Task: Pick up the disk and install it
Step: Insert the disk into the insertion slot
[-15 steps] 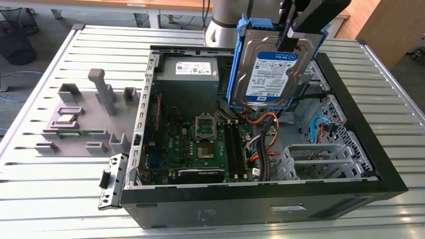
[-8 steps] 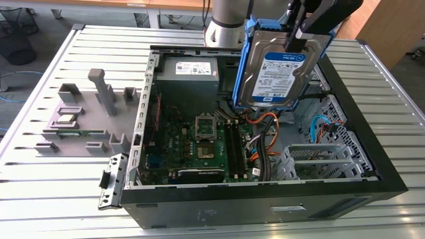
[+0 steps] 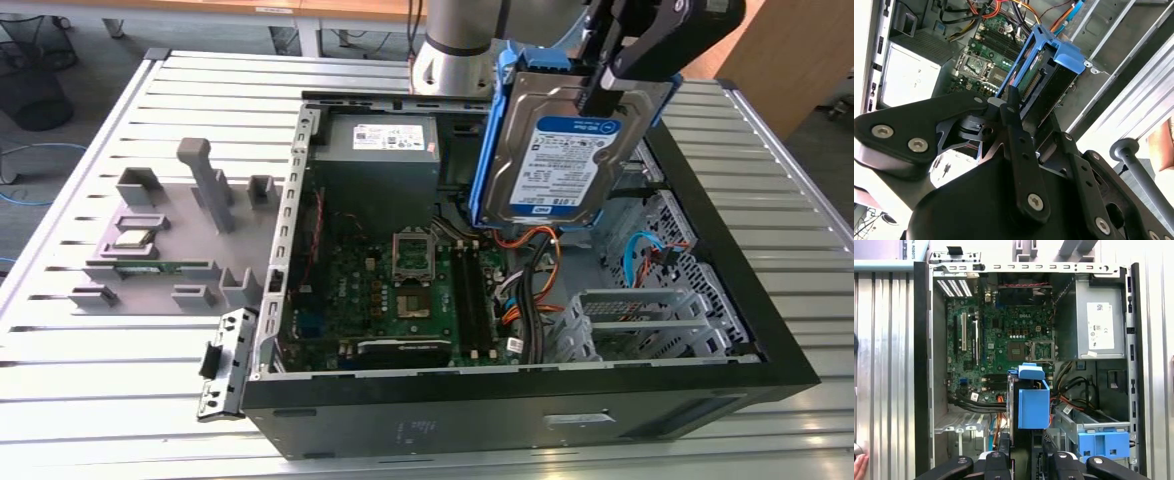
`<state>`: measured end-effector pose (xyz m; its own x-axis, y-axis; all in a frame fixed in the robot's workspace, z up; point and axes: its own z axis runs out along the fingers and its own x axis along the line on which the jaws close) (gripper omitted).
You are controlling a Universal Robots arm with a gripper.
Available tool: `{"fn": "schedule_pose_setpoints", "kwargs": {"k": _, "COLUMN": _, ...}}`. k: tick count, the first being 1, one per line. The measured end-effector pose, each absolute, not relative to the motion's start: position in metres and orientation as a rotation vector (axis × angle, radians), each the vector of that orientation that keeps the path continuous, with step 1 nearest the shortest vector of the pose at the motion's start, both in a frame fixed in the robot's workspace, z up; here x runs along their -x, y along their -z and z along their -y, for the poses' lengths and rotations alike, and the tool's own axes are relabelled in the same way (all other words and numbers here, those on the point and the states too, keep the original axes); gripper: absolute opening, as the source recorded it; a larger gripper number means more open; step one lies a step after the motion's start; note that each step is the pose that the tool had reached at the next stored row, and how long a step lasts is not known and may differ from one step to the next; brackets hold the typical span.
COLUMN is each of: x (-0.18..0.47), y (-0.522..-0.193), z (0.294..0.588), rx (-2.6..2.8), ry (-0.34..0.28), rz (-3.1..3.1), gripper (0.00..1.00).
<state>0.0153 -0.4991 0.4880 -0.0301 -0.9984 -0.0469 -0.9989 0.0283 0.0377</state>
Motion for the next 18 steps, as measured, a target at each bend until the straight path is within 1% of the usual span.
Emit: {"fn": "schedule_pose_setpoints", "kwargs": {"k": 18, "x": -0.017, "y": -0.488, "z": 0.536, "rx": 2.183, "ry": -0.094, "rz": -2.247, "gripper": 0.35}}
